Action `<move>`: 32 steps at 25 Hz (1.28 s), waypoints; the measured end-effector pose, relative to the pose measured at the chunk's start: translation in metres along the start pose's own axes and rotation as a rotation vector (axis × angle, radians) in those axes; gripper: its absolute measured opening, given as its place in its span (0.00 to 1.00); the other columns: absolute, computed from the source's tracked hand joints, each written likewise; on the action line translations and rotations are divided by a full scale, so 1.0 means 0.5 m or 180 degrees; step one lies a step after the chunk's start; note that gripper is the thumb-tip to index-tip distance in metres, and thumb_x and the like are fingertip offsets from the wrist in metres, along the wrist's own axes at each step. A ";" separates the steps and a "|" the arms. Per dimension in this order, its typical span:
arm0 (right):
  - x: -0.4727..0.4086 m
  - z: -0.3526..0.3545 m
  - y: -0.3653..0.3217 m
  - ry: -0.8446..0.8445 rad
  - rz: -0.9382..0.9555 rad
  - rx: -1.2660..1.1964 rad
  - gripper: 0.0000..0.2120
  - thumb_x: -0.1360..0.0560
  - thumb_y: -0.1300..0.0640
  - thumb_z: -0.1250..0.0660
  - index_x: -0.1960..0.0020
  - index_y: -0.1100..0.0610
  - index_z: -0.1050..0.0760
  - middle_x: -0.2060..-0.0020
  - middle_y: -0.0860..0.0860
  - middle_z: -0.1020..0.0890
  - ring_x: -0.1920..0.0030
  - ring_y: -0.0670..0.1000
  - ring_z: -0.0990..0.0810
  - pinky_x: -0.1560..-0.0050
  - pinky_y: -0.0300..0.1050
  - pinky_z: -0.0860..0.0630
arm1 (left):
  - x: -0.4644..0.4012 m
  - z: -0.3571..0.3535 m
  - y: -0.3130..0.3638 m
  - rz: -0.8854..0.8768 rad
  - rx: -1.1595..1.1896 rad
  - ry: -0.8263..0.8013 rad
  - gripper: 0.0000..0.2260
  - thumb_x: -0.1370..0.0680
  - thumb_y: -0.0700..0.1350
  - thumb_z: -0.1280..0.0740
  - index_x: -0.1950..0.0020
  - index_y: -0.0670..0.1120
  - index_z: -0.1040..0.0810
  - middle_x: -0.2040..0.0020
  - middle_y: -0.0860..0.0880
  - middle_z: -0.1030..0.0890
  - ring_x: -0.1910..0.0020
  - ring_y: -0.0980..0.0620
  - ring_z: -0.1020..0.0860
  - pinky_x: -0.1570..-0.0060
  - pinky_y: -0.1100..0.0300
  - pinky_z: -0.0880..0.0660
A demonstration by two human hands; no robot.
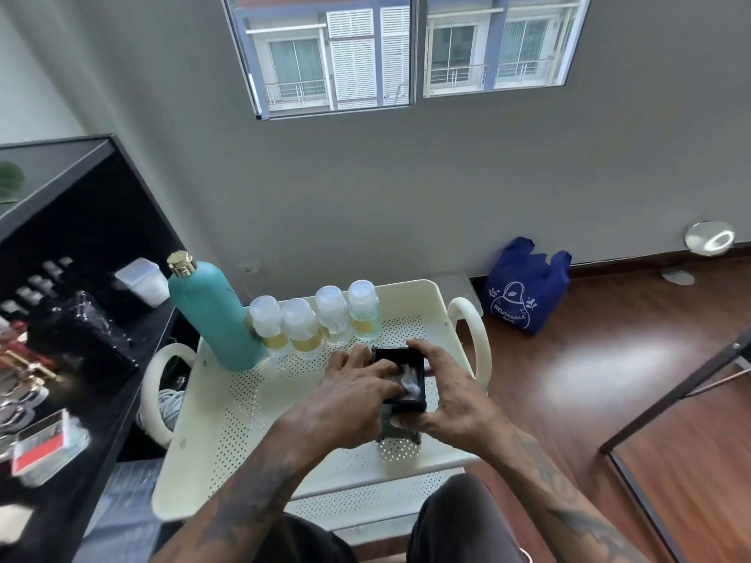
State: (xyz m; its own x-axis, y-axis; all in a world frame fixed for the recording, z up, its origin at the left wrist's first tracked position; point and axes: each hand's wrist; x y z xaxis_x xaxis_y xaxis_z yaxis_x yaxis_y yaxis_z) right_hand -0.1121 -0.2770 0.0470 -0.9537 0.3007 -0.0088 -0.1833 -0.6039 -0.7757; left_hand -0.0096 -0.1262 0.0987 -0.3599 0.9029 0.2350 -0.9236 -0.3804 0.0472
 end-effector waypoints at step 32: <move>0.015 0.027 0.026 0.0100 -0.0088 -0.0024 0.48 0.45 0.40 0.24 0.30 0.36 0.42 0.38 0.36 0.27 0.48 0.36 0.22 0.57 0.27 0.29 | -0.025 -0.111 -0.083 0.1194 0.2570 0.2826 0.09 0.22 0.49 0.32 0.46 0.47 0.17 0.52 0.51 0.20 0.57 0.56 0.21 0.58 0.54 0.19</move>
State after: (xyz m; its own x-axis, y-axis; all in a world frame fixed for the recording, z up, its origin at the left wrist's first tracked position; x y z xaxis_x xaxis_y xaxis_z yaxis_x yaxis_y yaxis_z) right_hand -0.1251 -0.2928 0.0454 -0.9403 0.3402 -0.0069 -0.2076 -0.5895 -0.7806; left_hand 0.0257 -0.1106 0.0400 -0.8366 0.4165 -0.3557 -0.5141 -0.3730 0.7724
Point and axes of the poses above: each hand's wrist, its own x-axis away from the middle knuckle, its own z-axis out of the back of the hand, y = z × x
